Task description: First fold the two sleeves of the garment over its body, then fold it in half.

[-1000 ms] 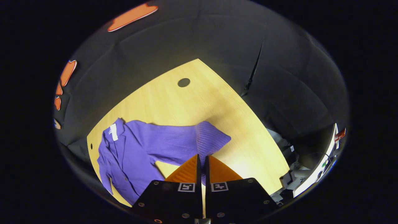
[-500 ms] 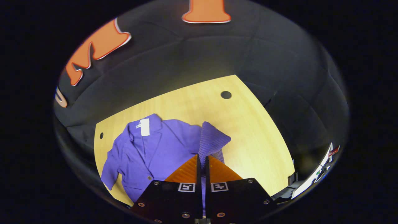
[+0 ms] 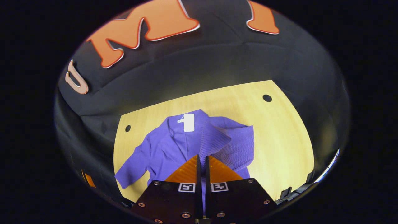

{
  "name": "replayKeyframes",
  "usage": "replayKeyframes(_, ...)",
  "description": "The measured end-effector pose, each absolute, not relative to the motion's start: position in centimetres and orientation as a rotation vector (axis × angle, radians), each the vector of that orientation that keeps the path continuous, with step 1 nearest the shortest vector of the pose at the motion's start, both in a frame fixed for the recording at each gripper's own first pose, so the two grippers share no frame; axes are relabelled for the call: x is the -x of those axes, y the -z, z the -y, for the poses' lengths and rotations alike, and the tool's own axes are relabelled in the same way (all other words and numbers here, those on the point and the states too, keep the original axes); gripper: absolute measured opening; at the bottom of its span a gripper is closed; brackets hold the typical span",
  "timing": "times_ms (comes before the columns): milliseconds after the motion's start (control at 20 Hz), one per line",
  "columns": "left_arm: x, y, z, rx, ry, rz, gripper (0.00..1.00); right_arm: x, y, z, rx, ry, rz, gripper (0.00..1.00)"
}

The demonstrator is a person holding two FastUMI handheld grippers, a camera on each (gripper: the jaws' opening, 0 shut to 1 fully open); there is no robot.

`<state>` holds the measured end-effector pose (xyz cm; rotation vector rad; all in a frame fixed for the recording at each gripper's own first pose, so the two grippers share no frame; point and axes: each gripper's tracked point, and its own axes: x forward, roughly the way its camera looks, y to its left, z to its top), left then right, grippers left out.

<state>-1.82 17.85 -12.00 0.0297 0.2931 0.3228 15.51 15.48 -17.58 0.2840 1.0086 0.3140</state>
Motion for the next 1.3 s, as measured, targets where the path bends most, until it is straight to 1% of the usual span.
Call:
replayKeyframes(50, 2.2, 12.1, -18.6, -0.032, -0.332, -0.294, 0.96, -15.4, 17.3, -17.1, -0.288, -0.335, -1.01, 0.04)
replayKeyframes(250, 3.5, 12.7, -21.1, -0.031, -0.368, -0.308, 0.96, -14.6, 16.2, -22.3, -0.287, -0.414, -1.015, 0.04)
replayKeyframes(450, 4.3, 13.4, -23.1, -0.036, -0.403, -0.326, 0.96, -14.1, 16.0, -26.6, -0.3, -0.466, -1.018, 0.04)
replayKeyframes(550, 4.5, 13.9, -23.6, -0.035, -0.415, -0.338, 0.96, -13.7, 15.4, -28.8, -0.335, -0.511, -1.012, 0.07)
replayKeyframes(600, 4.5, 14.2, -23.8, -0.034, -0.42, -0.344, 0.96, -13.4, 14.9, -29.5, -0.352, -0.537, -1.009, 0.11)
replayKeyframes(750, 4.2, 14.8, -24.2, -0.035, -0.435, -0.36, 0.96, -12.8, 13.6, -30.7, -0.386, -0.606, -0.983, 0.16)
replayKeyframes(800, 4.0, 14.8, -24.3, -0.036, -0.441, -0.36, 0.96, -12.9, 13.3, -30.4, -0.388, -0.613, -0.971, 0.23)
replayKeyframes(850, 4.0, 14.7, -24.4, -0.036, -0.447, -0.359, 0.97, -12.9, 13.0, -30.2, -0.391, -0.617, -0.95, 0.26)
replayKeyframes(900, 3.8, 14.7, -24.5, -0.036, -0.451, -0.361, 0.96, -13.2, 12.6, -29.7, -0.394, -0.619, -0.925, 0.33)
replayKeyframes(950, 3.7, 14.8, -24.4, -0.036, -0.457, -0.366, 0.96, -13.5, 11.8, -29.2, -0.398, -0.619, -0.895, 0.36)
replayKeyframes(1000, 3.5, 14.8, -24.6, -0.035, -0.463, -0.37, 0.96, -13.7, 11.1, -28.4, -0.401, -0.621, -0.864, 0.44)
replayKeyframes(1050, 3.4, 15.1, -24.8, -0.03, -0.473, -0.38, 0.96, -13.9, 10.6, -27.6, -0.402, -0.622, -0.833, 0.5)
replayKeyframes(1100, 3.3, 15.3, -25.1, -0.02, -0.483, -0.395, 0.96, -14.0, 10.0, -26.8, -0.4, -0.619, -0.798, 0.56)
replayKeyframes(1150, 3.2, 15.8, -25.4, -0.005, -0.496, -0.411, 0.96, -14.2, 9.4, -25.9, -0.392, -0.616, -0.764, 0.6)
replayKeyframes(1200, 3.2, 16.3, -25.8, 0.014, -0.505, -0.435, 0.96, -14.2, 8.8, -24.9, -0.382, -0.61, -0.731, 0.69)
replayKeyframes(1250, 3.5, 17.0, -26.2, 0.034, -0.52, -0.462, 0.96, -14.3, 8.3, -24.1, -0.375, -0.604, -0.697, 0.73)
replayKeyframes(1300, 3.6, 17.6, -26.7, 0.057, -0.534, -0.49, 0.96, -14.4, 7.6, -23.1, -0.367, -0.595, -0.66, 0.8)
